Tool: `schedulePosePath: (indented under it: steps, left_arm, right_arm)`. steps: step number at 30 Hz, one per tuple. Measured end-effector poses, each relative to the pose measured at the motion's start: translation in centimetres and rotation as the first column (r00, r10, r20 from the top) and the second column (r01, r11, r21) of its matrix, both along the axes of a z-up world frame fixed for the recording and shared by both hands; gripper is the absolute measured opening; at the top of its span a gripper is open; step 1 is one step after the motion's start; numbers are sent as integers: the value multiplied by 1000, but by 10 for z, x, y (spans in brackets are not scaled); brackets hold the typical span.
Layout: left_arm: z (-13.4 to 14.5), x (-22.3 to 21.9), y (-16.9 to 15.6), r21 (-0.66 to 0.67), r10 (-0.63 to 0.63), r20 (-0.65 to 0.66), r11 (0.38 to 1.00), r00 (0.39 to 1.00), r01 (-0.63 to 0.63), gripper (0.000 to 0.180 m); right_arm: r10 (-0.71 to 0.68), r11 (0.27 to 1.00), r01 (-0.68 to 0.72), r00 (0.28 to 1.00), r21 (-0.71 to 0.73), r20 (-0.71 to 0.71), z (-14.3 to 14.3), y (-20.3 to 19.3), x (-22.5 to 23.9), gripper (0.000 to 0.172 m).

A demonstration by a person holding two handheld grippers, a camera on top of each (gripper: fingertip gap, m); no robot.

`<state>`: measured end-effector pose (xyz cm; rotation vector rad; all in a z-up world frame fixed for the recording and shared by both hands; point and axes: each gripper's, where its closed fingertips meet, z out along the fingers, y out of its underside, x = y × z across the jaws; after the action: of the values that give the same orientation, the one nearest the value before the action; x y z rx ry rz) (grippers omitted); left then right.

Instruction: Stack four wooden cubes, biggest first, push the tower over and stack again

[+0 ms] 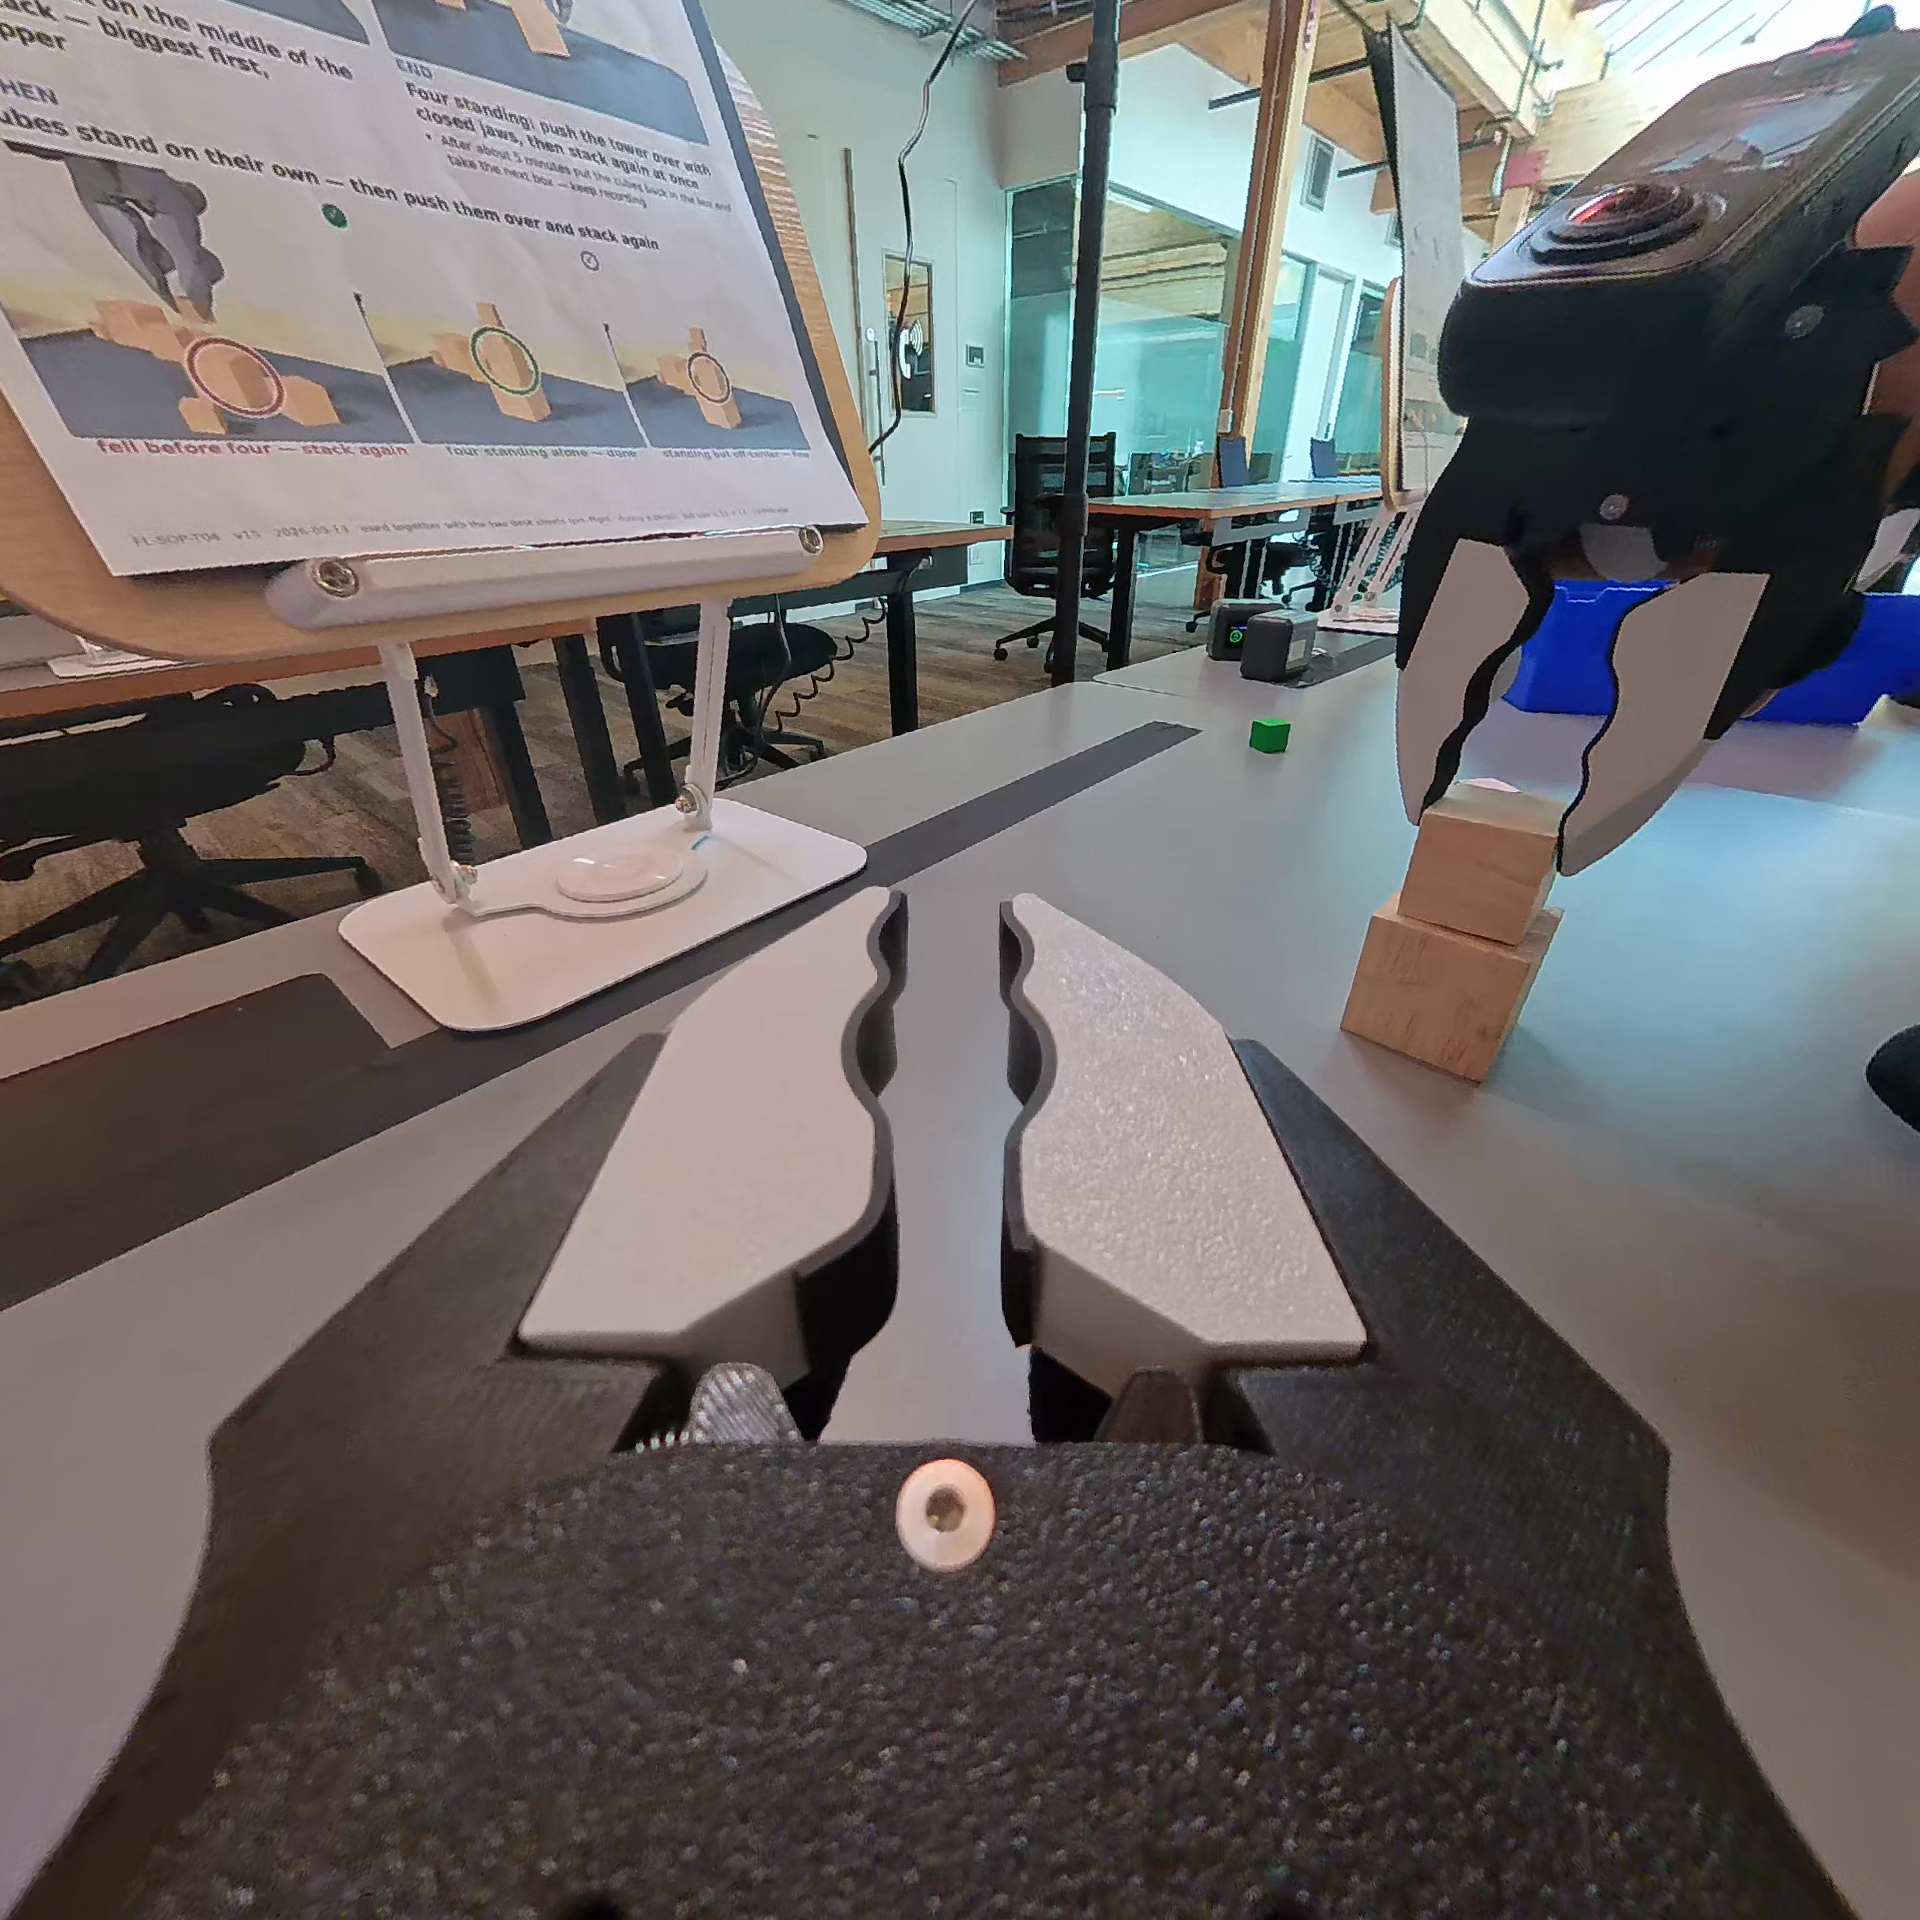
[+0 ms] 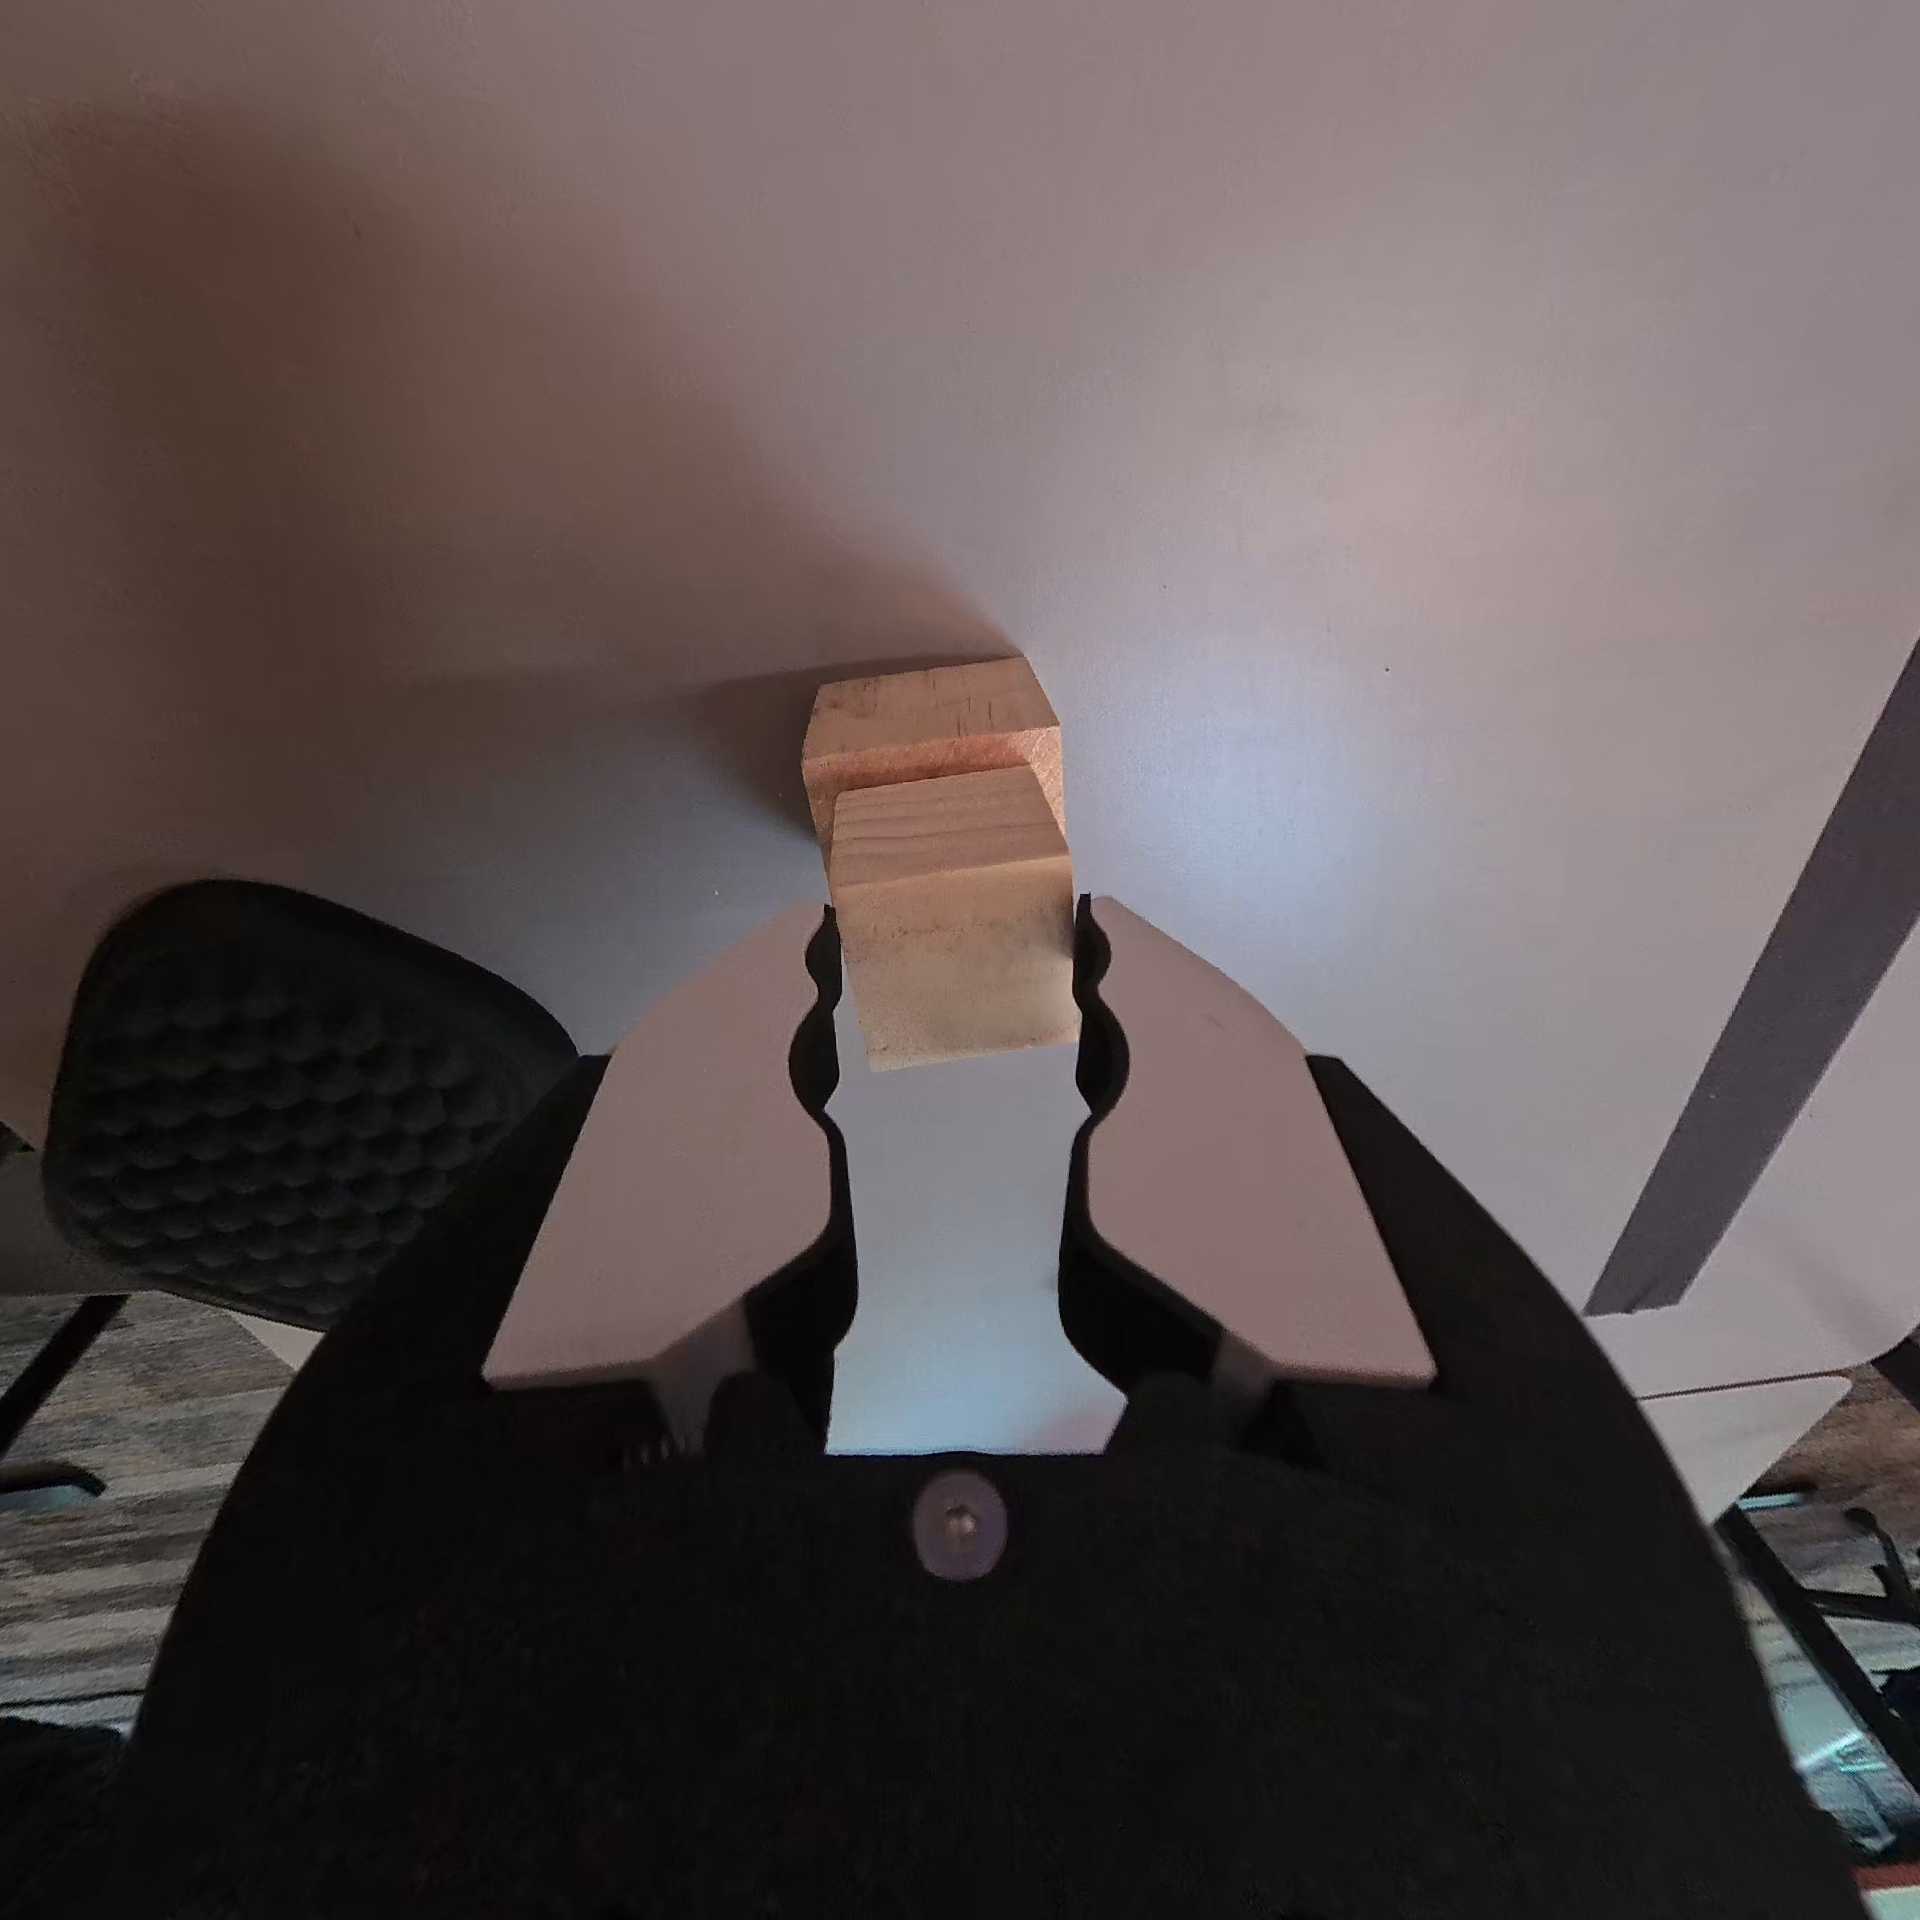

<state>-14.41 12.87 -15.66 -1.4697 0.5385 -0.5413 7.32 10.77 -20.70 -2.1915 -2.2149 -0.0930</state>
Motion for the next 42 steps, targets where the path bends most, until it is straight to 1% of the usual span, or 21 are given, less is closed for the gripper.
schedulePosePath:
  steps: [1,16,42]
  left_arm:
    - [0,0,0,-1,1,0,1000,1000,-1,16]
    - [1,-2,1,0,12,0,1000,1000,-12,15]
    - [1,-1,0,3,10,-6,1000,1000,-10,15]
  right_arm:
    - [-5,1000,5,1000,0,1,0,0,0,43]
    - [-20,1000,20,1000,3,10,0,-1,0,43]
    - [-11,999,13,999,29,-52,-2,-1,-2,44]
